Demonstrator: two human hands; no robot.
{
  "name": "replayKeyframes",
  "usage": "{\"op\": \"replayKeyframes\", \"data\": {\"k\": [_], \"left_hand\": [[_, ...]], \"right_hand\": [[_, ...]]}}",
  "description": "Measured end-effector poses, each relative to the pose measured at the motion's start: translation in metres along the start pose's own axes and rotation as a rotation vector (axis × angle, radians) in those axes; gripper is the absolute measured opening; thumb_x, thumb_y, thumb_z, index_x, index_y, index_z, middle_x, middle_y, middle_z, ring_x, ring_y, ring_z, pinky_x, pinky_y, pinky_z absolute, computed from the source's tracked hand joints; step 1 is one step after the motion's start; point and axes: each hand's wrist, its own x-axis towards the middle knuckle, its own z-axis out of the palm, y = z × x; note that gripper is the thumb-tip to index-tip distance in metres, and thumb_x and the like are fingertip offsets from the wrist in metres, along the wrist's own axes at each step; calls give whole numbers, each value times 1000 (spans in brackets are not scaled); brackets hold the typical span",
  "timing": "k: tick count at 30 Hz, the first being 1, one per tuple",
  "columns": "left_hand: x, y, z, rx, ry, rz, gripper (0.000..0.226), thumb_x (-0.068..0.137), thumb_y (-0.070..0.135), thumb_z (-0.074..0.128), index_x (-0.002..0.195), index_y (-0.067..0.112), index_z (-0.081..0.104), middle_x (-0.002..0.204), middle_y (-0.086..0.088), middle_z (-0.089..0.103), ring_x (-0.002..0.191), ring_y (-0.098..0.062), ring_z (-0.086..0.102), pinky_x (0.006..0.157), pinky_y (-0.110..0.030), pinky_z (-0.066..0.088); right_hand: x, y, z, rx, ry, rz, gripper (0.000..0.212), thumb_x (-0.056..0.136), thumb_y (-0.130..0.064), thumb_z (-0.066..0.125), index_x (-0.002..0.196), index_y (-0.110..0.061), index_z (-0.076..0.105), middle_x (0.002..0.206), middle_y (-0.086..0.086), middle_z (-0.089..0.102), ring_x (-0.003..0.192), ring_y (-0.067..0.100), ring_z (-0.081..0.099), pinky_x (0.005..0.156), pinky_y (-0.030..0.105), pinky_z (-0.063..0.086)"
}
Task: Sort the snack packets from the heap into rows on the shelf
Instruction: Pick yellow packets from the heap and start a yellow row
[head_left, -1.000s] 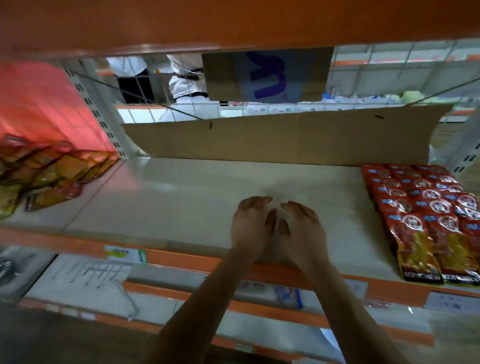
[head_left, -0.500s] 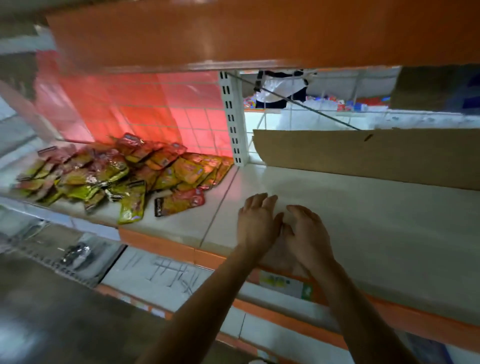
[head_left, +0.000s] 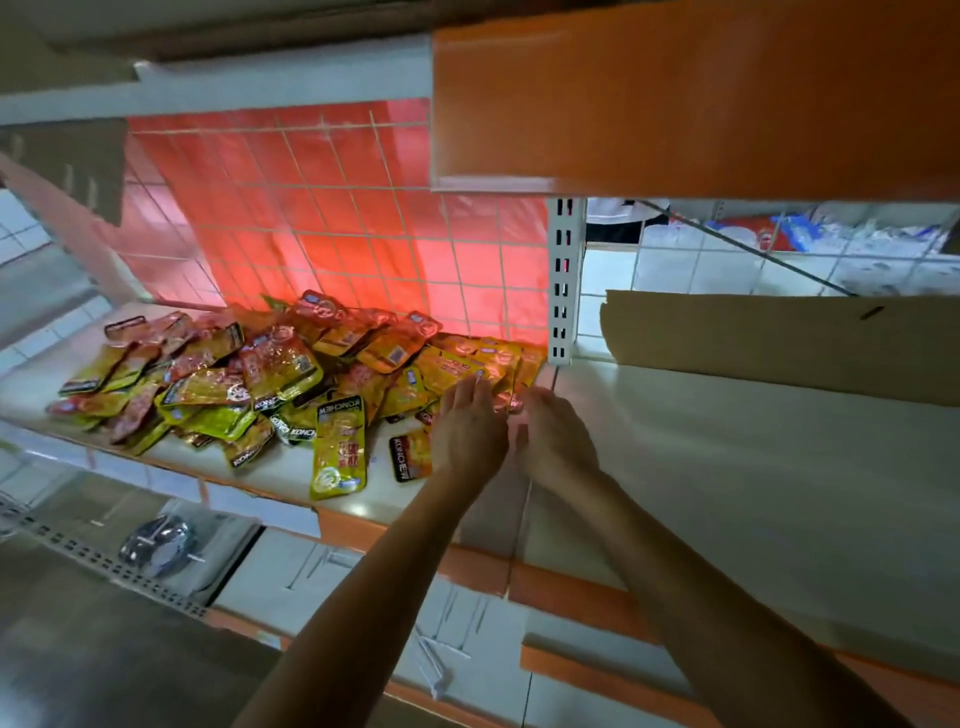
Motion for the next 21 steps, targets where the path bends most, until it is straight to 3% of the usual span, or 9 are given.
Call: {"op": "replayKeyframes", "data": {"k": [6, 8, 12, 17, 21], "left_hand": [[30, -24, 1, 100, -215, 56, 92, 81, 46, 64, 152, 16, 14, 158, -5, 16, 148, -26, 6, 118, -44, 15], [32, -29, 4, 161, -235, 63, 81, 85, 50, 56, 151, 20, 18, 157, -3, 19, 148, -28, 6, 118, -46, 14], [28, -28, 6, 34, -4, -77, 44, 98, 43, 36, 130, 15, 50, 142, -5, 43, 138, -31, 28, 110, -44, 30], [31, -30, 3, 85, 36, -182, 39, 95, 42, 47, 118, 11, 55, 126, -10, 47, 117, -33, 47, 95, -42, 41], [32, -31, 2, -52, 79, -235, 45, 87, 37, 64, 121, 12, 50, 129, -14, 44, 117, -36, 46, 96, -44, 37]], "right_hand": [[46, -17, 14, -57, -41, -111, 61, 87, -9, 50, 144, -11, 30, 148, 9, 35, 133, 30, 35, 103, 41, 35], [55, -16, 19, -91, -98, -106, 63, 89, -12, 48, 147, -13, 25, 151, 9, 31, 137, 29, 31, 105, 42, 34], [57, -6, 28, -203, -88, -70, 58, 91, -23, 46, 146, -26, 29, 143, 5, 37, 132, 28, 32, 96, 44, 39], [51, 0, 36, -237, 76, -67, 36, 96, -42, 41, 127, -28, 55, 129, 6, 43, 121, 30, 36, 91, 42, 38], [49, -2, 38, -206, 95, -37, 35, 93, -41, 47, 120, -20, 55, 128, 8, 44, 120, 29, 38, 90, 41, 39]]}}
